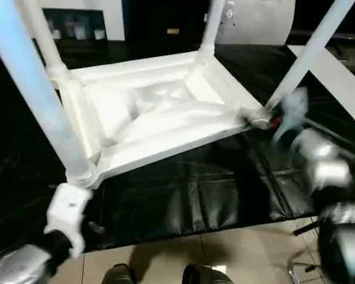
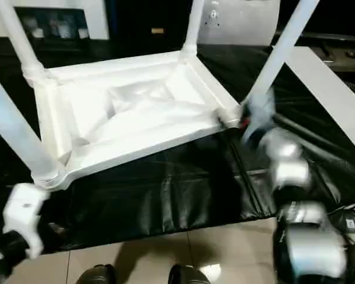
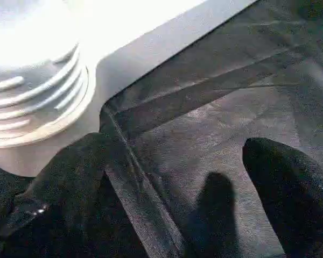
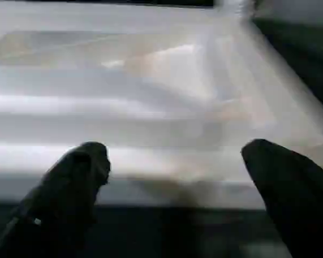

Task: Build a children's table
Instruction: Rotate table base

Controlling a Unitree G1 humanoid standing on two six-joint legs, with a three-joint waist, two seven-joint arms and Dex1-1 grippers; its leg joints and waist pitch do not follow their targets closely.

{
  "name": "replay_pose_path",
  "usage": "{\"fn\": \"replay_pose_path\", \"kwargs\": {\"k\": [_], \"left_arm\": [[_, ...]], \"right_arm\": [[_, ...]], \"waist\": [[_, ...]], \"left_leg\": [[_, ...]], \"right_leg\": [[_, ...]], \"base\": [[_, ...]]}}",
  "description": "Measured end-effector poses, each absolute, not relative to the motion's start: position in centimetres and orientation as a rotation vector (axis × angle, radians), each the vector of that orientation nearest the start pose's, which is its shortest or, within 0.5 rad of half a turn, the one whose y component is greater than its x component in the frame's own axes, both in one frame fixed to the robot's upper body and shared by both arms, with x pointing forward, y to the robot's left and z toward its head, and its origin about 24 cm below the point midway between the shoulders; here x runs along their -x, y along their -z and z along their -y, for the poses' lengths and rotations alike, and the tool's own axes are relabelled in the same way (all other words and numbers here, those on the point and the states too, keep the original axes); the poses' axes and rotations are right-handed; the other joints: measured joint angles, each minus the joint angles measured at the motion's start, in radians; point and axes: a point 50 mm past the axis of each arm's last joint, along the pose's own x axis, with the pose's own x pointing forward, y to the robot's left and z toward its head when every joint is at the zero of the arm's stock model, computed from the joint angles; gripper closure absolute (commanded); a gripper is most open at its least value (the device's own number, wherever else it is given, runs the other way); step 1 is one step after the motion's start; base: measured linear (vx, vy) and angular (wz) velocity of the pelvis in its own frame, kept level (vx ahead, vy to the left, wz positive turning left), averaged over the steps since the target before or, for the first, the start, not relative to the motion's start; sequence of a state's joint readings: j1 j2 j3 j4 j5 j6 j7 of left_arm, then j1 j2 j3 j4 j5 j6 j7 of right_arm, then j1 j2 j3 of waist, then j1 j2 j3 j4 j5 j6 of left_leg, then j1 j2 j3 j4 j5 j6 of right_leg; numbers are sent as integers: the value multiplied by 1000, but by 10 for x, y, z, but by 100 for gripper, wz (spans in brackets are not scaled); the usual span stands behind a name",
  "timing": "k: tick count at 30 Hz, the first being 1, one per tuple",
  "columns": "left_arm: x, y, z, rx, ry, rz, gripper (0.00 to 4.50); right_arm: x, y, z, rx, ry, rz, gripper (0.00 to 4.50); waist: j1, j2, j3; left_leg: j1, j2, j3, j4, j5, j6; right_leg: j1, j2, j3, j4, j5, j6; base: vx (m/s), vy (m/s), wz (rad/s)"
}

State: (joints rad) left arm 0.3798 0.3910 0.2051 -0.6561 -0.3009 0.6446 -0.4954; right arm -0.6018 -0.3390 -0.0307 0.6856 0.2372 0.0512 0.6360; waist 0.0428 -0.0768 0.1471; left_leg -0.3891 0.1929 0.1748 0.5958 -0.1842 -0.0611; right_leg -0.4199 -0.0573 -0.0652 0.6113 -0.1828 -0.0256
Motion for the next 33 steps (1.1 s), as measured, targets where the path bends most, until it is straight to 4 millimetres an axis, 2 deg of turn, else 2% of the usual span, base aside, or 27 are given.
{"fn": "replay_pose_path", "kwargs": {"k": [4,7,9,12,15,18,22,25,31,33], "left_arm": [[-165,-93,-234,-62,390,-260,7],[-161,-99,-256,-78,379,-265,7],[-160,-100,-262,-76,374,-270,7],[-164,-104,-276,-89,366,-282,7],[-176,-115,-288,-112,361,-243,7],[-192,-122,-287,-90,390,-188,7],[-216,-125,-282,-2,439,-120,7],[-227,-123,-277,33,489,-111,7],[-238,-121,-259,60,627,-132,7],[-237,-121,-252,58,676,-143,7]], "right_arm": [[-329,-68,171,-10,-658,-153,0],[-315,-63,165,-10,-688,-174,0],[-310,-59,161,-13,-706,-198,0],[-300,-58,149,-8,-752,-224,0],[-292,-55,137,-21,-787,-251,0],[-291,-53,126,-46,-795,-267,0],[-298,-50,107,-58,-777,-280,0],[-303,-45,98,-61,-737,-300,0],[-321,-41,88,-35,-638,-326,0],[-324,-40,90,-32,-608,-329,0]], "waist": [[0,-1,0],[-2,0,1],[-5,0,1],[-3,0,1],[1,0,0],[0,-1,0],[0,-4,-2],[-1,-4,-2],[0,-4,-2],[9,-4,-3]], "left_leg": [[2,0,0,-1,0,0],[4,0,0,-1,0,0],[4,-1,0,-1,0,0],[5,-1,0,-2,0,-1],[6,-1,0,-4,1,-2],[6,-1,0,-3,2,-4],[7,-1,0,-3,4,-6],[8,-1,0,-4,5,-7],[9,-1,0,-3,7,-10],[10,-1,0,-3,7,-10]], "right_leg": [[2,0,1,0,-1,1],[3,0,1,-1,-4,6],[3,0,2,-1,-3,6],[3,0,2,0,-3,6],[3,0,2,0,-3,6],[3,0,2,0,1,-1],[3,0,2,3,2,-2],[2,0,2,4,2,-3],[3,0,2,7,3,-4],[5,0,2,7,3,-4]], "base": [[0,0,0],[0,0,0],[0,0,0],[0,0,0],[0,0,0],[0,0,0],[0,0,0],[0,0,0],[0,0,0],[0,0,0]]}}
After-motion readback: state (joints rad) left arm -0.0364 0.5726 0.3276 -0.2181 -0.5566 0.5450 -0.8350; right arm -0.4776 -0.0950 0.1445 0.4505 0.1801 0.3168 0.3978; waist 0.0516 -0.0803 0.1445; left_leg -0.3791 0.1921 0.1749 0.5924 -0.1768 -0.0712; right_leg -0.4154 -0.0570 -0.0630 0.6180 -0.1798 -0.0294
